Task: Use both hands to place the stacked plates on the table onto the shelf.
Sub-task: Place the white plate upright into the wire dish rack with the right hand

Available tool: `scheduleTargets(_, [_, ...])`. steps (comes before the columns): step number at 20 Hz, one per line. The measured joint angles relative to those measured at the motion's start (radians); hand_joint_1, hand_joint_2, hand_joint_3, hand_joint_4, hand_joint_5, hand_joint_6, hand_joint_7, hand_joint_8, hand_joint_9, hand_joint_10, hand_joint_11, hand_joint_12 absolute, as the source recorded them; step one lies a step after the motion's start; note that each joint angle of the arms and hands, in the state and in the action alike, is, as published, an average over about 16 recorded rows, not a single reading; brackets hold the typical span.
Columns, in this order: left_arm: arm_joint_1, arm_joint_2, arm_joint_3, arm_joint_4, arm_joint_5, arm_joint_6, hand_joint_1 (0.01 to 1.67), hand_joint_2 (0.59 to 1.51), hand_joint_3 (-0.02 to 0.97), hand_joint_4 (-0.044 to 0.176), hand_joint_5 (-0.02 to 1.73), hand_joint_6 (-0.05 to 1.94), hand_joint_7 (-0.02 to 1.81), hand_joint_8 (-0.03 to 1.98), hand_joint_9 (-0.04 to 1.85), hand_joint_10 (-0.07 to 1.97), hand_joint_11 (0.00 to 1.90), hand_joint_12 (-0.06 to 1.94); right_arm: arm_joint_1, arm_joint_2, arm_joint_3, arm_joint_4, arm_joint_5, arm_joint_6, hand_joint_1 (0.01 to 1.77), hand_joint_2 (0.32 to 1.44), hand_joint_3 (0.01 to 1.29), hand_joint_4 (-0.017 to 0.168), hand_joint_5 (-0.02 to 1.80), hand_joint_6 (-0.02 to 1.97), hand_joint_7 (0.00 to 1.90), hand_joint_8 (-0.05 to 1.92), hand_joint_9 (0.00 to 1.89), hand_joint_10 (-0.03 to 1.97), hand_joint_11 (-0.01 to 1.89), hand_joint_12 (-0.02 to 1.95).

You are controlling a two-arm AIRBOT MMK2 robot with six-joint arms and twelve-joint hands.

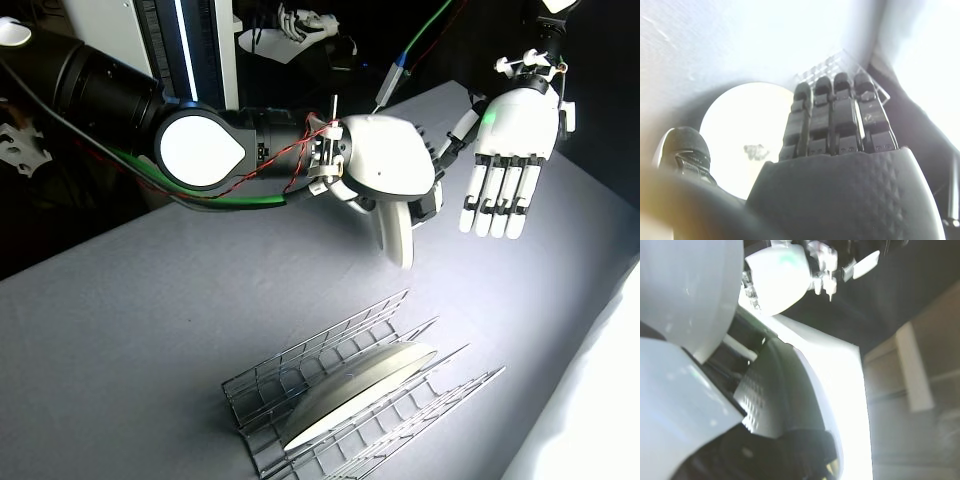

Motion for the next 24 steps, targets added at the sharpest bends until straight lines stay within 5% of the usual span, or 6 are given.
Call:
scheduleTargets(10, [-0.003,0.003,-0.003,0.0,0.007,-0.001,0.02,1.076,-0.003,0.001,0.1,0.02,0.1,0.02,0.07,0.01,0.02,0.07,0.071,0.033,-0.018,0.332,-0.09,0.017,1.38,0.95,0.01,-0.003,0.93,0.97,1.07,0.86,1.04,0.99,0.86,1.24])
scheduleTargets(24, [-0.003,0.002,-0.001,0.0,0.007,-0.001,0.02,1.086,-0.002,0.001,0.11,0.02,0.1,0.02,0.07,0.01,0.03,0.05,0.167,0.073,-0.024,0.609,-0.229,0.019,1.38,0.96,0.01,-0.003,0.95,0.94,1.07,0.83,1.04,0.98,0.85,1.24])
